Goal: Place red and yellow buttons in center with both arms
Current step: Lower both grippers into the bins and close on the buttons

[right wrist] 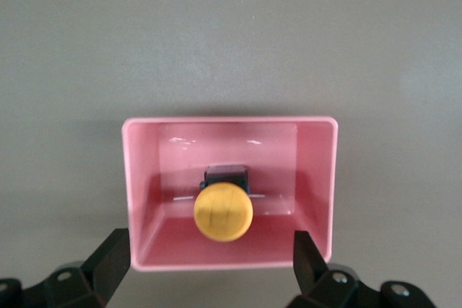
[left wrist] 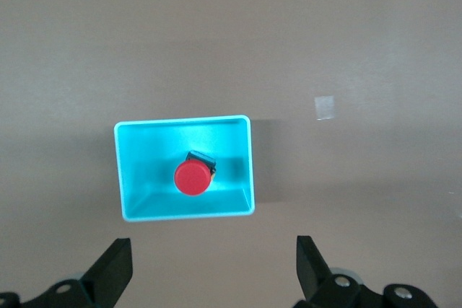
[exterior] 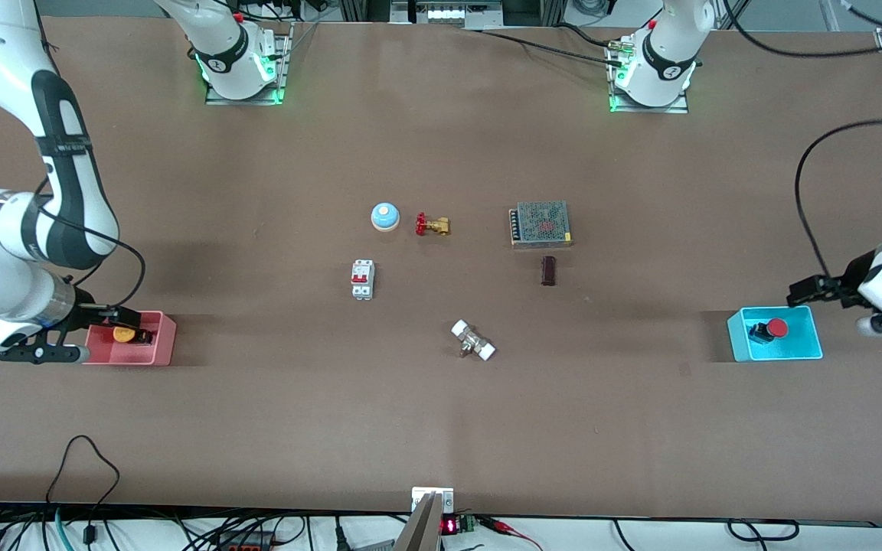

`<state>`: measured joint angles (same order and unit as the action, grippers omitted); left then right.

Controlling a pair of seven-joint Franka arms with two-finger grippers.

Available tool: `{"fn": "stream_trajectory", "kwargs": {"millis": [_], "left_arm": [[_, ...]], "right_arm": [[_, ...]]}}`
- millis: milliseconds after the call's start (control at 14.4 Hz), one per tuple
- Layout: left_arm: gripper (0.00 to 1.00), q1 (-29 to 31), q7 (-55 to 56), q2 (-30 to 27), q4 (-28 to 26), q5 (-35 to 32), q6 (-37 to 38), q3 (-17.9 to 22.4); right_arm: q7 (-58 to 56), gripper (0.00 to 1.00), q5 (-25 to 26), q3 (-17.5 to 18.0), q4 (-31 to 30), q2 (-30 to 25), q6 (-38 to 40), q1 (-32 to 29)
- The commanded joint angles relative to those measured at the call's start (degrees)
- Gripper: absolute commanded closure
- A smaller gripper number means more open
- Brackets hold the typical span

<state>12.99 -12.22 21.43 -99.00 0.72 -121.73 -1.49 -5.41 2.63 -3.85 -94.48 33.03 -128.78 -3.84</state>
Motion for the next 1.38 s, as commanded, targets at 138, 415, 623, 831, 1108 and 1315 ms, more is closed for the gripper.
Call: {"fn": "stream_trajectory", "kwargs": {"millis": [138,415,623,831,1108,1315], "left_arm": [[0.00,1.3,-2.6,7.5,1.1,0.0,-6.0,0.0],[0.00,2.5,-3.2,11.6,1.0,-0.2,-9.5,0.2],[0.00,2.6,-3.2,13.0,1.0,-1.4,-10.6,0.3],[0.22,2.6,-3.0,13.0,0.4,-1.4,-10.5,0.3],[0.49,2.6,-2.6,12.7,0.3,-1.4,-9.8,0.3],[0.69,2.6,-2.6,12.2,0.3,-1.4,-9.6,0.3]], "right_arm": [[-1.0,0.00,0.4,0.5,1.3,2.5,-1.5,-0.7],[-1.1,0.00,0.4,0.5,1.4,3.4,-2.0,-0.8],[-1.0,0.00,0.3,0.6,1.4,4.1,-3.2,-1.2],[-1.0,0.00,0.2,0.6,1.8,5.1,-3.3,-1.3],[-1.4,0.00,0.7,0.6,1.8,5.1,-3.1,-1.3],[-1.4,0.00,0.6,0.6,1.8,5.1,-3.1,-1.2]]}}
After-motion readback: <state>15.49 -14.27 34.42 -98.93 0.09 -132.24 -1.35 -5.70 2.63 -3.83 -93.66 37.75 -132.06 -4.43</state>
